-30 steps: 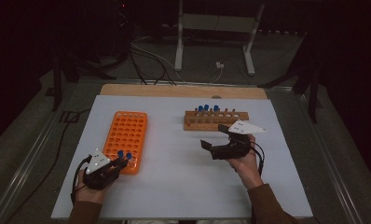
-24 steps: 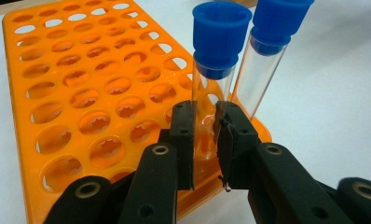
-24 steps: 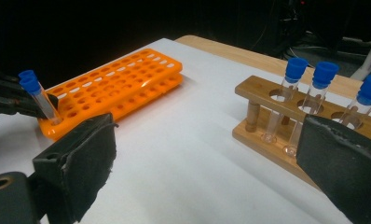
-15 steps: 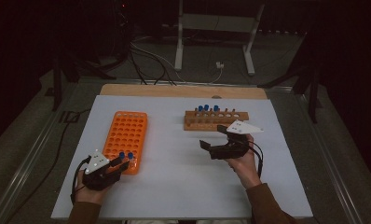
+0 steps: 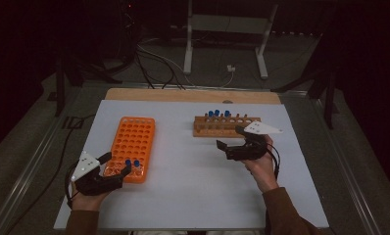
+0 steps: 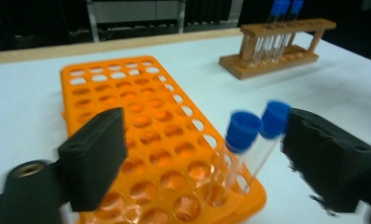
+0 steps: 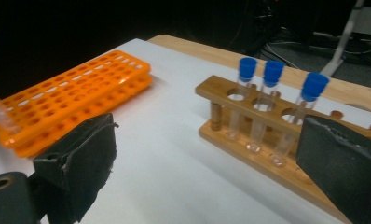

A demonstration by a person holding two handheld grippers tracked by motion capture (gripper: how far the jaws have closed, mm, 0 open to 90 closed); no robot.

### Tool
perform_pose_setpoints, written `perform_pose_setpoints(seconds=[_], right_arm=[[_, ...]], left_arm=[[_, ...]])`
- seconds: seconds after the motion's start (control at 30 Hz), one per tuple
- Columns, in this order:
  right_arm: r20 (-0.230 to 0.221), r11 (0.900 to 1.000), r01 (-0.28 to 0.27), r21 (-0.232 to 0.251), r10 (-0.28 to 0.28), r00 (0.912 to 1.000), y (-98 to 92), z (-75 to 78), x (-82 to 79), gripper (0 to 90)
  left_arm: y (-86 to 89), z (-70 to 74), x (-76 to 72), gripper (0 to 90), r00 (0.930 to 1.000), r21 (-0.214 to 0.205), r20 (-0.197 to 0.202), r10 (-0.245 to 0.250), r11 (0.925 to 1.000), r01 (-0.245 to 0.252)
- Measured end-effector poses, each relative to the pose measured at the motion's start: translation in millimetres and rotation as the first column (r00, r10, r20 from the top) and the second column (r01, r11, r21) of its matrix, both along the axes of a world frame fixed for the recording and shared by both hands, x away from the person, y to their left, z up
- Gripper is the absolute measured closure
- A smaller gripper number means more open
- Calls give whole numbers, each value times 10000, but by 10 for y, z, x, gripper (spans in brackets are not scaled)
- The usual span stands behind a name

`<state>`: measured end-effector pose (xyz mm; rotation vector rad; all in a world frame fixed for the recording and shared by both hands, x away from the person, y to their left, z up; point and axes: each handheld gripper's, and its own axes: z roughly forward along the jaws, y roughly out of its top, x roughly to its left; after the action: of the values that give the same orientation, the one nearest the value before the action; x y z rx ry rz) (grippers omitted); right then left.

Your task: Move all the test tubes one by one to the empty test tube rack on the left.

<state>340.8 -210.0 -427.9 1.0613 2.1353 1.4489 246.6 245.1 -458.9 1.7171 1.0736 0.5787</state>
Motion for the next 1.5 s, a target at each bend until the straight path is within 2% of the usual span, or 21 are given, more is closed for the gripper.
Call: perform_pose_setpoints(seconds=[0.07, 0.13, 0.23, 0.47, 0.57, 0.73, 0.83, 0.9, 1.07, 1.3, 1.5], right_arm=[[-38, 9999, 154, -68, -154, 9999, -7, 1, 40, 50], [-43, 9996, 266, -131, -267, 9996, -13, 4, 85, 50], [-93, 9986, 492, -173, -494, 9987, -17, 12, 169, 50], [-196, 9959, 875, -227, -880, 9959, -24, 37, 333, 52], [-140, 9937, 1084, -291, -1089, 9940, -26, 55, 417, 57], [-290, 9885, 1477, -333, -1487, 9885, -62, 56, 570, 78], [-507, 9868, 1566, -417, -1586, 9860, -83, 27, 647, 138], [-631, 9843, 1668, -570, -1703, 9834, -89, -16, 695, 155], [-1019, 9818, 1821, -536, -1868, 9771, -94, -134, 778, 172], [-971, 9791, 1948, -582, -1998, 9750, -60, -172, 836, 225], [-1197, 9757, 2096, -642, -2161, 9690, -84, -246, 880, 302]], left_arm=[[10, 27, 18, 14, 9999, 16, 37, 115, 9999, -115], [19, 44, 32, 4, 9995, 45, 112, 293, 9996, -294], [32, 59, 39, 4, 9989, 25, 220, 414, 9991, -414], [65, 46, 49, 38, 9994, -57, 161, 290, 9996, -289], [63, 46, 42, 34, 9993, -108, 208, 323, 9994, -321], [49, 37, 40, 12, 9991, -76, 216, 371, 9993, -369], [43, 34, 38, 9, 9990, -104, 227, 397, 9992, -395], [35, 27, 37, 9, 9990, -79, 199, 397, 9992, -395], [10, 20, 42, 9, 9992, -30, 188, 349, 9994, -349], [-4, 19, 33, 9, 9994, -51, 174, 297, 9995, -296], [1, 18, 31, 9, 9994, -91, 182, 299, 9995, -297]])
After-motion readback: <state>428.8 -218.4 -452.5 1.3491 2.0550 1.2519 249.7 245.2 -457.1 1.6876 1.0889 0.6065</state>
